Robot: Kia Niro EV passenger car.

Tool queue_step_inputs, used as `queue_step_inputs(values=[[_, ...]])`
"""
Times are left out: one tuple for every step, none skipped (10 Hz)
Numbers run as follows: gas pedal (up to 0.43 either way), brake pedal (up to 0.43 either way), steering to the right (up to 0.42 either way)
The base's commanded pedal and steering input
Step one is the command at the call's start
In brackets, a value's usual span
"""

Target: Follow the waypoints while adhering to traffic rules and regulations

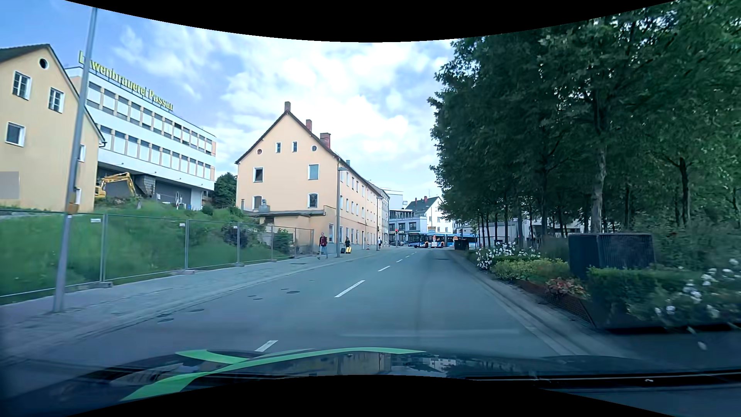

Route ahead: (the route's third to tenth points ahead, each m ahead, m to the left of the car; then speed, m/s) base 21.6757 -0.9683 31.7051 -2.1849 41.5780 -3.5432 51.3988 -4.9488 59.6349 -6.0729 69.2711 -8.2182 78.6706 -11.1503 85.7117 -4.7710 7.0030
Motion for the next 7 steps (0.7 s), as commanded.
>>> queue_step_inputs(values=[[0.189, 0.000, 0.054], [0.177, 0.000, 0.049], [0.189, 0.000, 0.049], [0.189, 0.000, 0.049], [0.197, 0.000, 0.048], [0.228, 0.000, 0.048], [0.228, 0.000, 0.046]])
